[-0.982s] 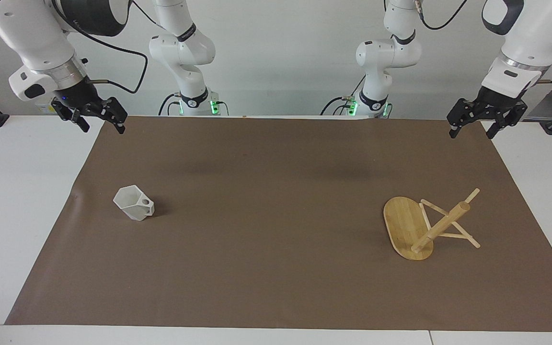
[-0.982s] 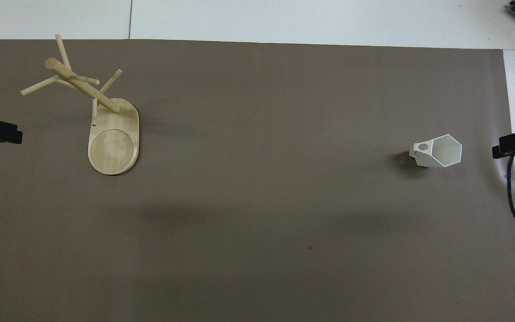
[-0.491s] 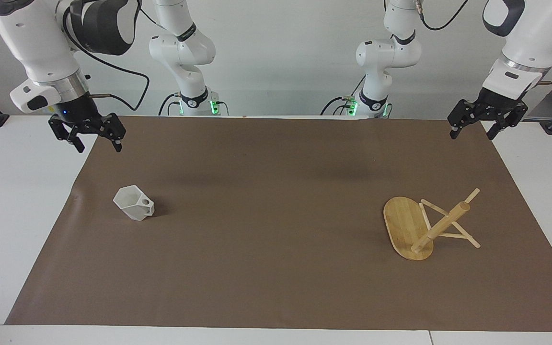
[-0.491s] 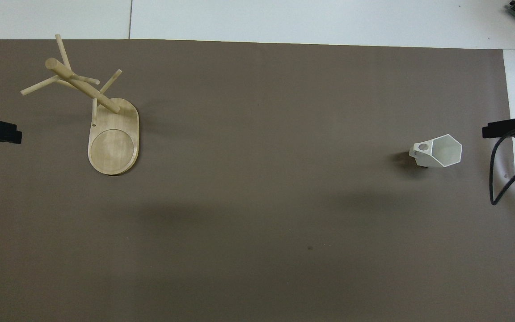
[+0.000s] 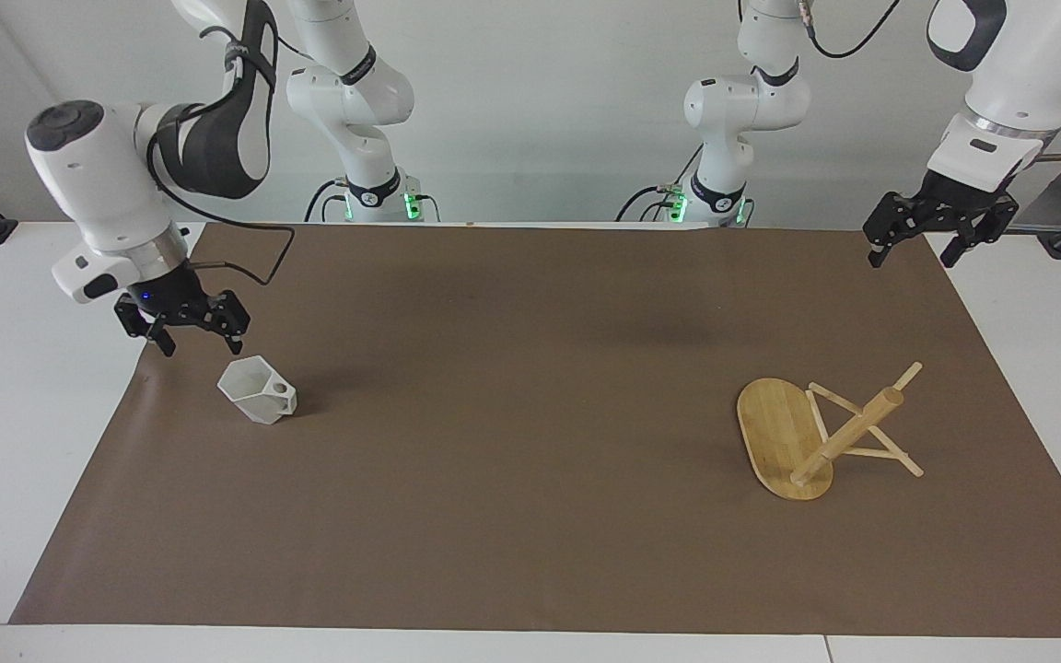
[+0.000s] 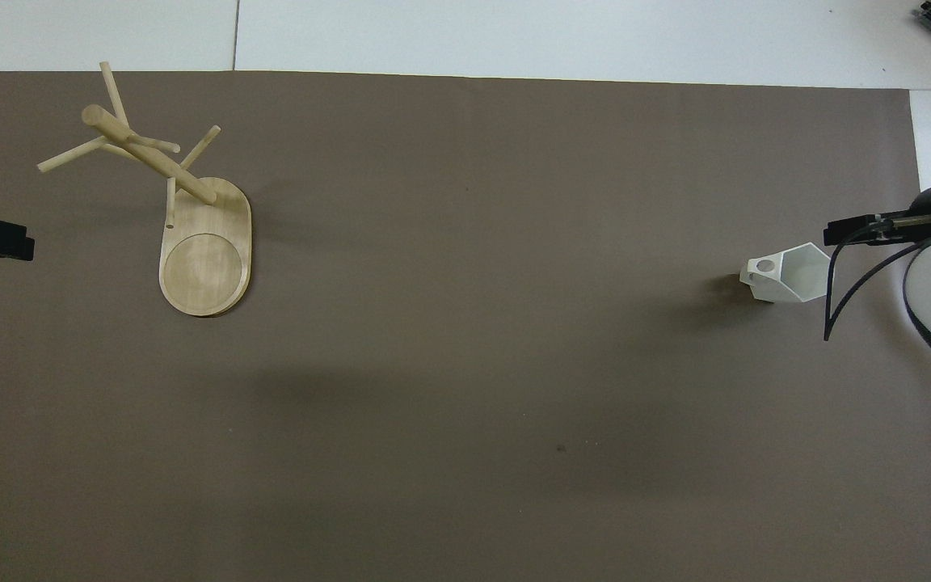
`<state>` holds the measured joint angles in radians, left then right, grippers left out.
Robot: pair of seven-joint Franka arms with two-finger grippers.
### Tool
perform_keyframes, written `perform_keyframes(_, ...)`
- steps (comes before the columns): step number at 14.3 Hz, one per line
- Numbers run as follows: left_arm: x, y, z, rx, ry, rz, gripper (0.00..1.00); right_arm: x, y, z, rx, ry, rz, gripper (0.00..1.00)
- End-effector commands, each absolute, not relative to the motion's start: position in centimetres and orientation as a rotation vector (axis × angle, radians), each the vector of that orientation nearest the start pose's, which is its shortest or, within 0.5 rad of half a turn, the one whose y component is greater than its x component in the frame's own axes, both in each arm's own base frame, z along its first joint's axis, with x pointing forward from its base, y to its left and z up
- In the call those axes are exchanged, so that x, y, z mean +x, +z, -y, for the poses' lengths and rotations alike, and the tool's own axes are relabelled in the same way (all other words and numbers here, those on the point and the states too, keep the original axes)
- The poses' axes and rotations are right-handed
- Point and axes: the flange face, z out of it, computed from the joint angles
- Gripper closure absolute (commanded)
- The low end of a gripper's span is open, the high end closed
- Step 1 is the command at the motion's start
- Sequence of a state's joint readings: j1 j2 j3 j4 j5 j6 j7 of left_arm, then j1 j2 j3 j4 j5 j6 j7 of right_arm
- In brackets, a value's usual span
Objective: Hang cup on rack
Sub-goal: 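Reach the right gripper to the white cup and grasp its rim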
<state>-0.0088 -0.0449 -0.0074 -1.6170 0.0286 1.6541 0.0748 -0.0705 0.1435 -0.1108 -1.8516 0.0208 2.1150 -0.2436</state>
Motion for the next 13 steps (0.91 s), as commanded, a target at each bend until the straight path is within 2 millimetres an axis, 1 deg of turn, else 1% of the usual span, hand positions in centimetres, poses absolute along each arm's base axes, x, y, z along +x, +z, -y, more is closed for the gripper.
perform_keyframes(1, 54.6, 63.4, 0.6, -3.084, -0.128, -0.160, 0.00, 59.0, 41.7, 12.1, -3.144, -0.200, 0.167, 0.00)
perform_keyframes(2, 54.5, 63.2, 0.5, -3.084, -0.121, -0.165, 0.00, 58.8, 40.7, 12.8, -3.147, -0.192, 0.189, 0.00)
perform_keyframes(3, 54.5, 63.2, 0.5, -3.085, -0.116, -0.167, 0.00, 58.6, 40.4, 13.0, -3.147, -0.187, 0.198, 0.00)
perform_keyframes(5, 54.5, 63.2, 0.5, -3.085, -0.116, -0.162, 0.00, 58.2, 39.0, 13.1, -3.144, -0.149, 0.197, 0.00)
perform_keyframes(6, 54.5, 63.2, 0.5, -3.085, -0.116, -0.162, 0.00, 57.9, 38.5, 13.1, -3.142, -0.135, 0.194, 0.00)
perform_keyframes(10, 54.4, 63.2, 0.6, -3.085, -0.111, -0.167, 0.00, 58.0, 37.1, 13.5, -3.156, -0.189, 0.183, 0.01)
perform_keyframes(12, 54.4, 63.2, 0.6, -3.085, -0.114, -0.169, 0.00, 57.9, 37.1, 13.6, -3.157, -0.196, 0.175, 0.06)
perform_keyframes(13, 54.4, 63.2, 0.6, -3.085, -0.111, -0.169, 0.00, 58.0, 37.1, 13.6, -3.158, -0.199, 0.175, 0.11)
